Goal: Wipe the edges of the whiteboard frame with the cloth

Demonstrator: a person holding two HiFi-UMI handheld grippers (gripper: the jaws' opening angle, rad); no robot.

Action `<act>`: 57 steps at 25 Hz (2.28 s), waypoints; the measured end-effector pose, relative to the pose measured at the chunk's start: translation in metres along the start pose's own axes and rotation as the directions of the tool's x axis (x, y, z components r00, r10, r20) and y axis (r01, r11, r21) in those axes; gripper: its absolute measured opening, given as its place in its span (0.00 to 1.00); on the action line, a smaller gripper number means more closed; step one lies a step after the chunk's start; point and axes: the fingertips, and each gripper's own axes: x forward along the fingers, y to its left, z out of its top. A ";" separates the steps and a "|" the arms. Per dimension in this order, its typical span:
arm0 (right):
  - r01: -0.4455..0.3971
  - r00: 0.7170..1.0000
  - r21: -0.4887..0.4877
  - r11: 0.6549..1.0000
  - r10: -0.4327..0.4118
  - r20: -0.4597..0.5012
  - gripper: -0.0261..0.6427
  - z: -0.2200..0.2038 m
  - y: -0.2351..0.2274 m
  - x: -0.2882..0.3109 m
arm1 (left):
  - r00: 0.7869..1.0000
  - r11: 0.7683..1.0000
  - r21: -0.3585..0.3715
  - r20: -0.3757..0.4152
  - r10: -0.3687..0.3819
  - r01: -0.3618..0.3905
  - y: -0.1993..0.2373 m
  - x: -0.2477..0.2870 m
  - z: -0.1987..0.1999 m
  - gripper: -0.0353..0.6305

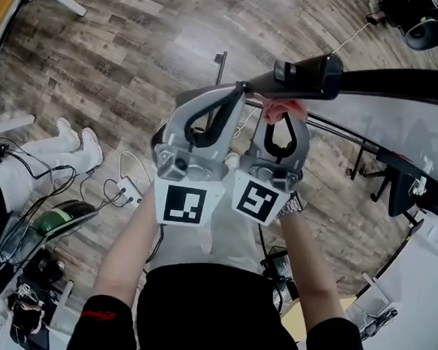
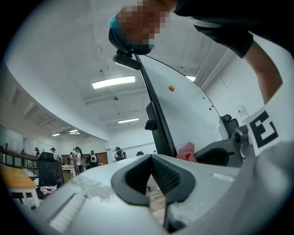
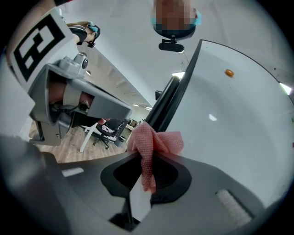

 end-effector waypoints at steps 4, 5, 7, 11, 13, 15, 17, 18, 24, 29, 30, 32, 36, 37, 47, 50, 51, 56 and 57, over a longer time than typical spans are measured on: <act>0.000 1.000 0.005 1.000 0.000 -0.007 0.12 -0.011 -0.001 -0.001 | 1.000 1.000 0.003 -0.003 -0.009 0.009 -0.007 0.004 -0.004 0.05; 0.001 1.000 0.005 1.000 -0.001 -0.011 0.12 -0.014 0.000 0.000 | 1.000 1.000 0.002 -0.005 -0.010 0.010 -0.007 0.004 -0.006 0.05; 0.001 1.000 0.006 1.000 -0.001 -0.018 0.12 -0.019 0.003 0.001 | 1.000 1.000 -0.001 -0.010 -0.009 0.009 -0.008 0.004 -0.011 0.05; -0.001 1.000 0.007 1.000 0.001 -0.028 0.12 -0.026 0.009 -0.001 | 1.000 1.000 -0.005 -0.015 -0.010 0.010 -0.009 0.001 -0.018 0.05; 0.000 0.999 0.011 1.000 0.001 -0.032 0.12 -0.030 0.011 -0.001 | 1.000 1.000 -0.004 -0.017 -0.010 0.009 -0.009 0.001 -0.021 0.05; -0.003 0.999 0.013 1.000 0.004 -0.042 0.12 -0.036 0.013 -0.001 | 1.000 1.000 -0.008 -0.021 -0.009 0.009 -0.009 0.000 -0.024 0.05; -0.011 0.999 0.007 1.000 0.011 -0.051 0.12 -0.041 0.016 -0.002 | 1.000 1.000 -0.014 -0.022 -0.007 0.006 -0.011 0.000 -0.026 0.05; -0.015 0.998 0.004 1.000 0.015 -0.055 0.12 -0.043 0.017 -0.002 | 1.000 1.000 -0.016 -0.023 -0.006 0.005 -0.011 -0.001 -0.027 0.05; -0.025 0.997 0.011 1.000 0.026 -0.079 0.12 -0.058 0.026 0.000 | 1.000 1.000 -0.021 -0.028 -0.008 0.007 -0.013 0.000 -0.038 0.05; -0.036 0.994 0.014 0.999 0.037 -0.101 0.12 -0.069 0.032 -0.002 | 0.999 1.000 -0.031 -0.034 0.000 -0.001 -0.014 -0.001 -0.043 0.05; -0.035 0.994 0.015 0.999 0.037 -0.102 0.12 -0.071 0.033 -0.001 | 0.999 0.999 -0.033 -0.035 0.001 -0.002 -0.014 -0.001 -0.044 0.05; -0.033 0.994 0.020 0.999 0.035 -0.102 0.12 -0.075 0.034 -0.001 | 0.999 0.999 -0.037 -0.038 0.000 -0.002 -0.016 -0.002 -0.047 0.05; -0.045 0.991 0.016 0.999 0.046 -0.126 0.12 -0.088 0.041 -0.001 | 0.999 0.999 -0.039 -0.048 -0.004 0.002 -0.018 -0.003 -0.055 0.05; -0.047 0.990 0.015 0.999 0.049 -0.133 0.12 -0.091 0.042 -0.001 | 0.999 0.999 -0.040 -0.049 -0.005 0.003 -0.018 -0.004 -0.057 0.05; -0.075 0.974 0.009 0.997 0.075 -0.216 0.12 -0.118 0.054 -0.003 | 0.998 0.999 -0.048 -0.065 -0.013 0.010 -0.023 -0.009 -0.067 0.05; -0.078 0.971 0.007 0.997 0.077 -0.225 0.12 -0.122 0.057 -0.003 | 0.997 0.999 -0.051 -0.070 -0.011 0.008 -0.022 -0.010 -0.070 0.05; -0.076 0.972 0.008 0.997 0.075 -0.221 0.12 -0.123 0.058 -0.003 | 0.997 0.999 -0.052 -0.071 -0.010 0.007 -0.022 -0.010 -0.071 0.05; -0.077 0.970 0.009 0.997 0.077 -0.229 0.12 -0.125 0.060 -0.006 | 0.997 0.998 -0.057 -0.079 -0.006 0.002 -0.025 -0.015 -0.076 0.05; -0.079 0.969 0.010 0.997 0.079 -0.232 0.12 -0.126 0.060 -0.006 | 0.997 0.998 -0.060 -0.081 -0.004 -0.001 -0.025 -0.015 -0.076 0.05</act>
